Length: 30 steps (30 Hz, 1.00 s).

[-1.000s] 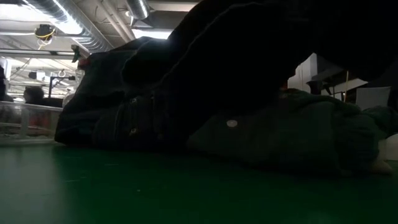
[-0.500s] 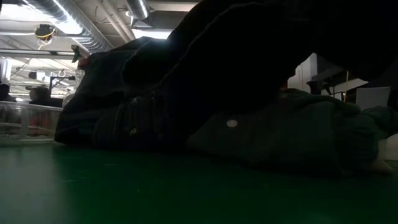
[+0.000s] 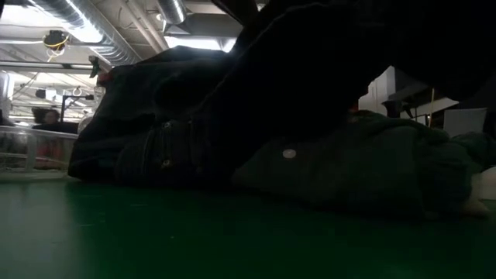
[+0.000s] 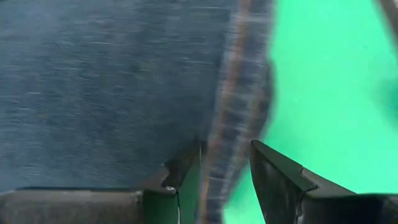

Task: Fold laundry
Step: Fold the dark blue pants

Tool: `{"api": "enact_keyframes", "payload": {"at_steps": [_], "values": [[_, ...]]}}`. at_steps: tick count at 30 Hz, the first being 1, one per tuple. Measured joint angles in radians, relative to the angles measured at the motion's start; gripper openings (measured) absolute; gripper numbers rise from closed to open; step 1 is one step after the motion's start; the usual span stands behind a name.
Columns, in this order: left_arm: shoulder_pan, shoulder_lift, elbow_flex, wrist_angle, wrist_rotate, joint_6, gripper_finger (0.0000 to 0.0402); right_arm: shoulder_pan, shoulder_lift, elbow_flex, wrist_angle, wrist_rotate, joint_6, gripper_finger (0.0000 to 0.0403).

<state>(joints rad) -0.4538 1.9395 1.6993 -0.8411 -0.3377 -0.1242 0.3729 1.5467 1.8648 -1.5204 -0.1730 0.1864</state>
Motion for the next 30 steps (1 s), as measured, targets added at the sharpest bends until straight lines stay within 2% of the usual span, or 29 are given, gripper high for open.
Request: {"api": "enact_keyframes", "payload": {"at_steps": [4, 21, 27, 30], "values": [[0.001, 0.014, 0.000, 0.007, -0.067, -0.004, 0.0133, 0.000, 0.000, 0.000, 0.000, 0.000, 0.000, 0.0010], [-0.008, 0.038, 0.000, 0.099, -0.050, -0.005, 0.0133, 0.000, 0.000, 0.000, -0.001, 0.000, 0.000, 0.0010], [0.000, 0.057, 0.000, 0.101, -0.133, -0.032, 0.0130, 0.000, 0.000, 0.000, -0.002, 0.000, 0.000, 0.0010], [0.007, 0.057, 0.000, 0.100, -0.180, -0.077, 0.0104, 0.000, 0.000, 0.000, -0.004, 0.000, 0.000, 0.0010]]}}
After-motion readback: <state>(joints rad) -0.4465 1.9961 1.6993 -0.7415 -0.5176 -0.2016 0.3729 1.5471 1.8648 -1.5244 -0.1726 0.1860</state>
